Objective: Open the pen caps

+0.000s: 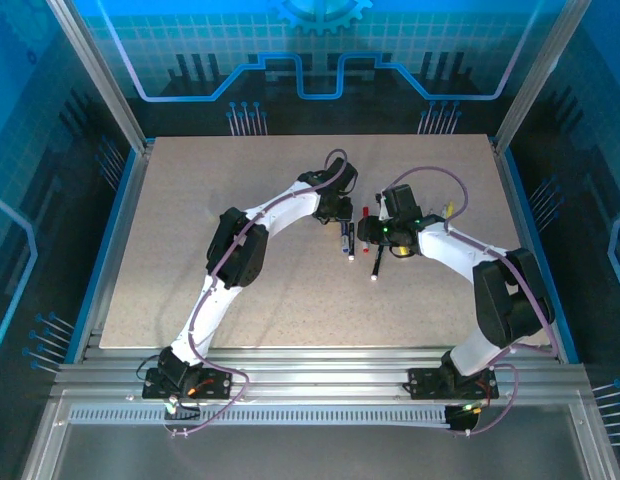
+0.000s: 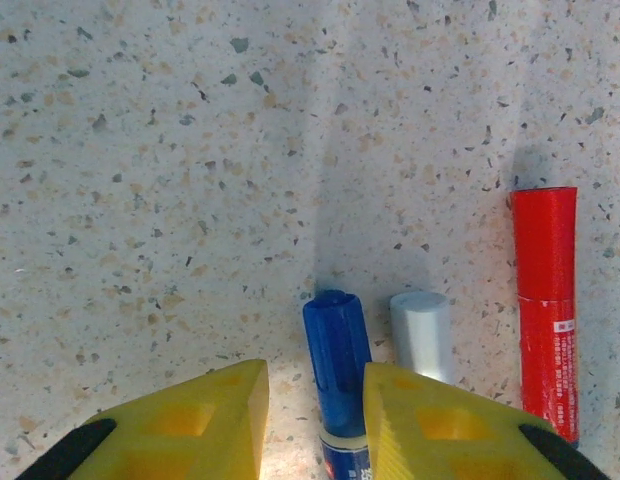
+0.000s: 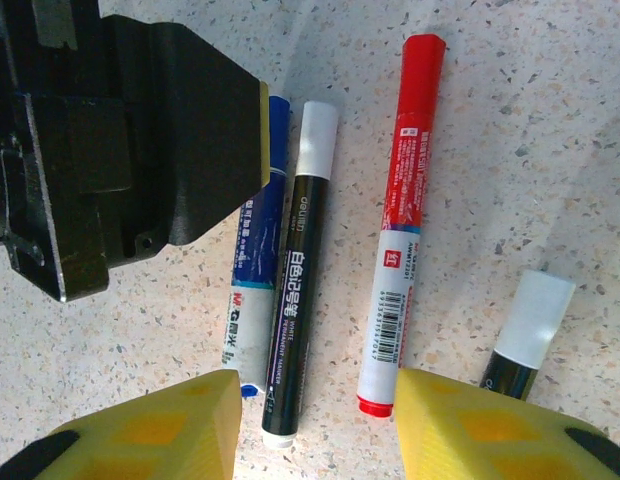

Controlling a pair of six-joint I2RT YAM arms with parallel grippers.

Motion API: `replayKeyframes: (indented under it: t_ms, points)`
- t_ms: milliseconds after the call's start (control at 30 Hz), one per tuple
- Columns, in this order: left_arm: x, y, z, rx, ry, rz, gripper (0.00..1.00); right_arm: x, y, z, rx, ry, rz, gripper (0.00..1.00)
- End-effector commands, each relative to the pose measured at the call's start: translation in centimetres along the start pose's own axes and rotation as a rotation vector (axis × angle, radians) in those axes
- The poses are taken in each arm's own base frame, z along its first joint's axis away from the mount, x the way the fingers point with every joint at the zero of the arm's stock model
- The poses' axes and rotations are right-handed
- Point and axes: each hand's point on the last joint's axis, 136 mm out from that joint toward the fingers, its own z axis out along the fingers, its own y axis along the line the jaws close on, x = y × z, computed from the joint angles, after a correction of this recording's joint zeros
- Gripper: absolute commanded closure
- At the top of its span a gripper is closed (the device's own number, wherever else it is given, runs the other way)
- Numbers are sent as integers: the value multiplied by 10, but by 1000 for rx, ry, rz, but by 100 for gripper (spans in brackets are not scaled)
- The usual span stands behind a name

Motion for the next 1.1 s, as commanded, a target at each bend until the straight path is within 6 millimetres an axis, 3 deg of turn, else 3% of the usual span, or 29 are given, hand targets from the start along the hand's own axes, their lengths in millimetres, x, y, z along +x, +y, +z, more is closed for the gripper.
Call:
replayKeyframes:
  t_ms: [0, 567, 867, 1067]
  points:
    - [13, -2, 12, -1, 52, -14, 69, 5, 2, 5, -15, 15, 0, 55]
    - [17, -1, 20, -19, 64, -7, 71, 8, 2, 11, -16, 33, 9, 56]
    - [18, 5, 22, -38, 73, -1, 83, 11, 8, 14, -51, 47, 17, 57]
    - [2, 11, 2, -34, 31, -16, 100, 11, 24, 13, -129, 48, 21, 57]
